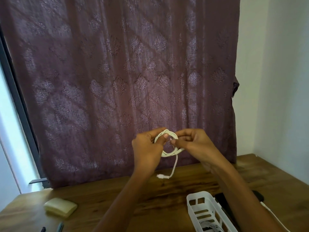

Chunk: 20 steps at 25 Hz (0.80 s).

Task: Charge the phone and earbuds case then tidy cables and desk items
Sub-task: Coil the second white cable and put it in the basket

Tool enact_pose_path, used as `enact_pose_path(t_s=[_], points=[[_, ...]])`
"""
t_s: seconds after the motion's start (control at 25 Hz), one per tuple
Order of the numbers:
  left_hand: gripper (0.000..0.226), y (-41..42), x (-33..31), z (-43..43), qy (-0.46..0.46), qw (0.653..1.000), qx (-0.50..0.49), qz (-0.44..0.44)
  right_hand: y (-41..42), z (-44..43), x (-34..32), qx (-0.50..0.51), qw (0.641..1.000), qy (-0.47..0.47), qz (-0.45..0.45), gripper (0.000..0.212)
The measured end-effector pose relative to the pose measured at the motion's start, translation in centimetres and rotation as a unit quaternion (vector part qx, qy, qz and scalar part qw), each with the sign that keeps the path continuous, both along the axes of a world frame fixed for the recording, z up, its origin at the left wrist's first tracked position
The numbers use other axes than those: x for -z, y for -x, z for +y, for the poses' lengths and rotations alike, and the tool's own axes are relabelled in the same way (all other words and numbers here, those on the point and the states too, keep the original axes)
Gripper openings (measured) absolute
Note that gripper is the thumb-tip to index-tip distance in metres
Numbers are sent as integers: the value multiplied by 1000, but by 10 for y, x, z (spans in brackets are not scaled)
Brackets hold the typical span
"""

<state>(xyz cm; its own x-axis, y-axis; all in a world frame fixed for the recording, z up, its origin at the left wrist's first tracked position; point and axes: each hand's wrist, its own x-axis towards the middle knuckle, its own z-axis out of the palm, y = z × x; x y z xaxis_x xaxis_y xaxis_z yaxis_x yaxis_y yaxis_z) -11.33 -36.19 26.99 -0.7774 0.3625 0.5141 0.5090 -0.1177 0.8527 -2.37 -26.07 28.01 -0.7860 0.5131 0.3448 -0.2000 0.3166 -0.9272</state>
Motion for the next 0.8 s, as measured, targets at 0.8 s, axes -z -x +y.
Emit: enact_pose_path(t_s=[0.8], points=[[15,12,-3,-2,-20,998,0,-57,6,1,20,195,965,-82,157,19]])
